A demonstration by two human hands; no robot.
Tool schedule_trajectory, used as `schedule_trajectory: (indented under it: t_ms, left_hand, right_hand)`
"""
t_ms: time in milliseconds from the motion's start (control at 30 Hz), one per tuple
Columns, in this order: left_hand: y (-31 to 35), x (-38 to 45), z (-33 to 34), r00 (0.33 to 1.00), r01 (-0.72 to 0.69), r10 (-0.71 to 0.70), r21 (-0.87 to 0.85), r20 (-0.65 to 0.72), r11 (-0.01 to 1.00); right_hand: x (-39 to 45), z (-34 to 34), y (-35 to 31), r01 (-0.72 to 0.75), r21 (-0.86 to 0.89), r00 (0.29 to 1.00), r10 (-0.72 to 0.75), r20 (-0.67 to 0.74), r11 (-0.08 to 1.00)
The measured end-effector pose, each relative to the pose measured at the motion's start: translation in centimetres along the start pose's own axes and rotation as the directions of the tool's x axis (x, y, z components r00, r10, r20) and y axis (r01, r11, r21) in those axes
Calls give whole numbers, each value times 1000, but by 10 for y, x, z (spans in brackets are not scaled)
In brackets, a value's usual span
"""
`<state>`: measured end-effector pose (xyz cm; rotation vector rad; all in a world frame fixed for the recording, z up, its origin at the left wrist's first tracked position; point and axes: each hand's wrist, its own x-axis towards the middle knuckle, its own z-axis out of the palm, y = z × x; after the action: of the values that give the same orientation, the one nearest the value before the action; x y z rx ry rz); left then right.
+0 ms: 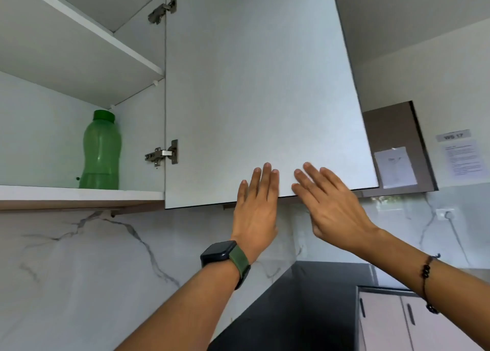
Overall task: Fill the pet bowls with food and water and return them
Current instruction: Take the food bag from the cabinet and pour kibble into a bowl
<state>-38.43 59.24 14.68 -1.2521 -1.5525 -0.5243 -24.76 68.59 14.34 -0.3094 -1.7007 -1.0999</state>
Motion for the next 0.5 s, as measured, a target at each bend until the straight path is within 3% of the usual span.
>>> schedule_trajectory:
  t_ms: [167,500]
  left_hand:
    - [-72,-35,-35,971,157,-178,136,160,978]
    - [-218,-107,-172,920,314,-387,474,62,823]
  right_hand:
    - [48,8,-71,68,298,997,-72,3,952]
    - [176,-17,-235,127,545,990,-67,-128,829]
